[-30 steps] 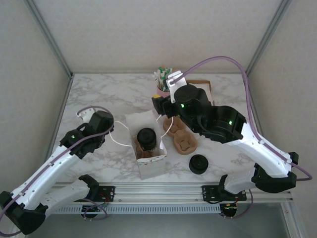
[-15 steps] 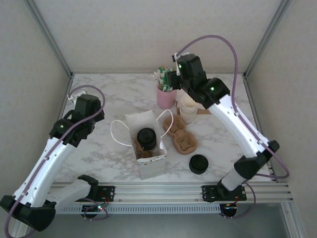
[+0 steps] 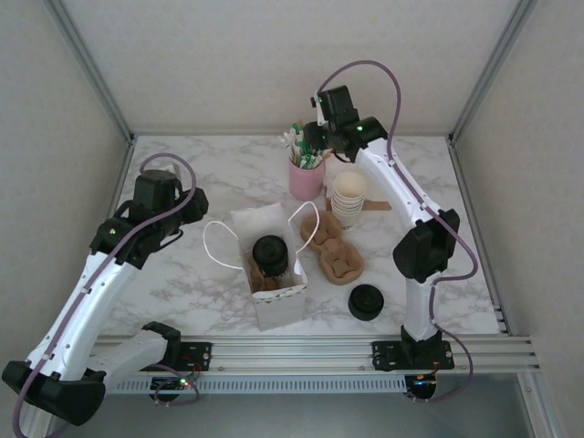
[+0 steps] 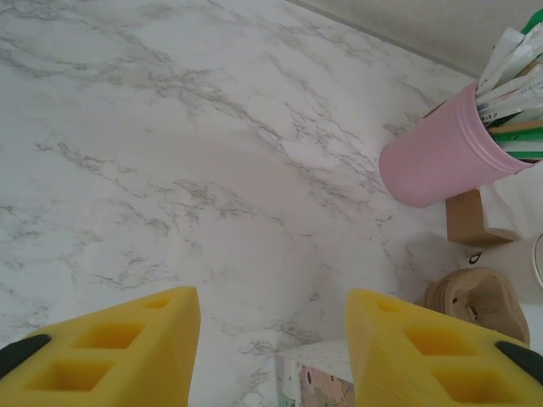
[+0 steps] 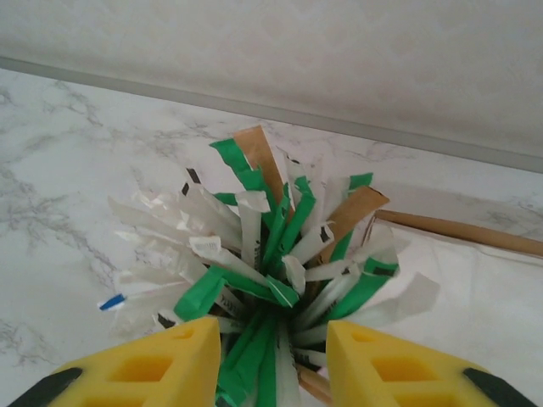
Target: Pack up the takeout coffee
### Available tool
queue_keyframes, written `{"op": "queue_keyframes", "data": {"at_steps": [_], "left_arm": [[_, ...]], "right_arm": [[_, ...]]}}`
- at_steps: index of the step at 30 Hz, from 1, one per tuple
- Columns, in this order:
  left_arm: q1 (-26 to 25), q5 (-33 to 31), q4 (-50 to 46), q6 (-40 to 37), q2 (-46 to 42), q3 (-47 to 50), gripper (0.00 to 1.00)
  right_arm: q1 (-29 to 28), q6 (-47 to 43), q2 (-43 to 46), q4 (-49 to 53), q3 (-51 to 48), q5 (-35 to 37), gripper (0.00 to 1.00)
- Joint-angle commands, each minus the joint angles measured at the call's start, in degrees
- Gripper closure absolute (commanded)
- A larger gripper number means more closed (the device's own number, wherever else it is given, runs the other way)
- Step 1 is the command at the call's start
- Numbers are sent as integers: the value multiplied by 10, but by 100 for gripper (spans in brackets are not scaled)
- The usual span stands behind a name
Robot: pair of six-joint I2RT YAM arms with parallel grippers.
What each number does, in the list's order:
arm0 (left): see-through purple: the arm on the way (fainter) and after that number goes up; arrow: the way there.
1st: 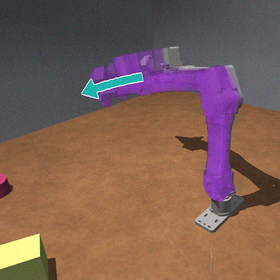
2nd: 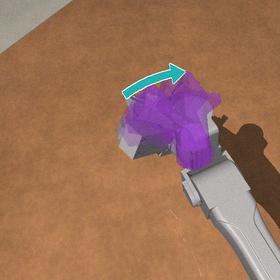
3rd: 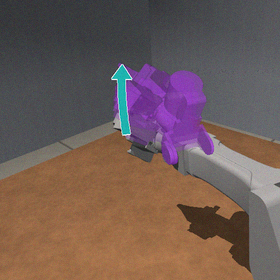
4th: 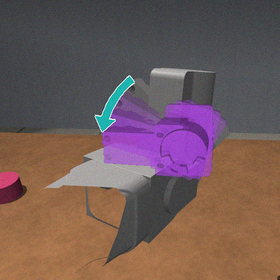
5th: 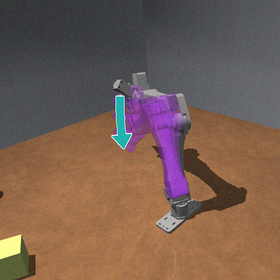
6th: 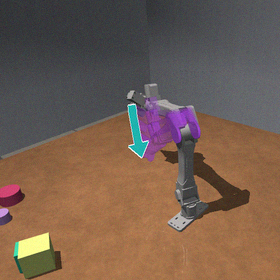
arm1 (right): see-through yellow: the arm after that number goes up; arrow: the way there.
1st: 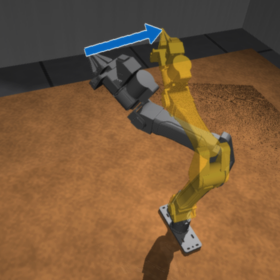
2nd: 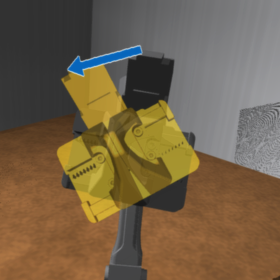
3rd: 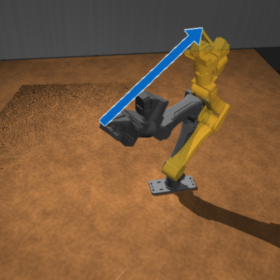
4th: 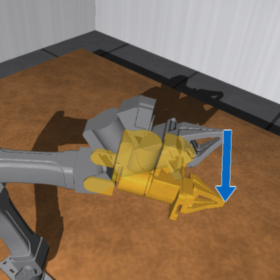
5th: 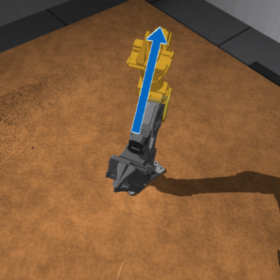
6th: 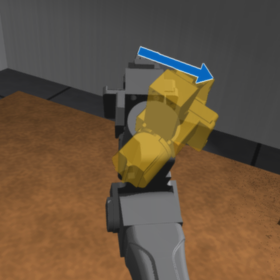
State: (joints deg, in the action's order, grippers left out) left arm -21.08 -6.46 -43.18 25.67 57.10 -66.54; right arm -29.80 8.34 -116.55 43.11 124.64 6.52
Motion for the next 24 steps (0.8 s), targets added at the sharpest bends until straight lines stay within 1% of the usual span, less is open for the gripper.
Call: {"op": "queue_keyframes", "data": {"at_steps": [1,5,8,10,12,14,16,19,22,24], "left_arm": [[5,12,-9,-6,-10,-6,54],[5,3,-14,-7,-20,-13,57],[6,0,-19,-7,-27,-20,59],[5,-3,-22,-7,-31,-22,58],[5,-4,-24,-6,-35,-23,58],[5,-5,-26,-5,-36,-23,58],[5,-5,-27,-4,-37,-24,58],[6,-5,-27,-4,-37,-24,58],[5,-4,-27,-4,-38,-24,59],[6,-4,-30,-4,-37,-26,59]], "right_arm": [[8,7,-25,10,43,-11,63],[11,6,-52,29,72,-8,65],[11,2,-61,36,78,-14,69],[10,3,-64,40,76,-13,70],[11,2,-66,40,74,-11,73],[10,2,-67,42,75,-10,74],[10,1,-68,43,75,-9,78],[10,0,-66,44,75,-8,88],[10,-2,-62,43,75,-7,99],[10,-3,-59,47,80,-6,100]]}}
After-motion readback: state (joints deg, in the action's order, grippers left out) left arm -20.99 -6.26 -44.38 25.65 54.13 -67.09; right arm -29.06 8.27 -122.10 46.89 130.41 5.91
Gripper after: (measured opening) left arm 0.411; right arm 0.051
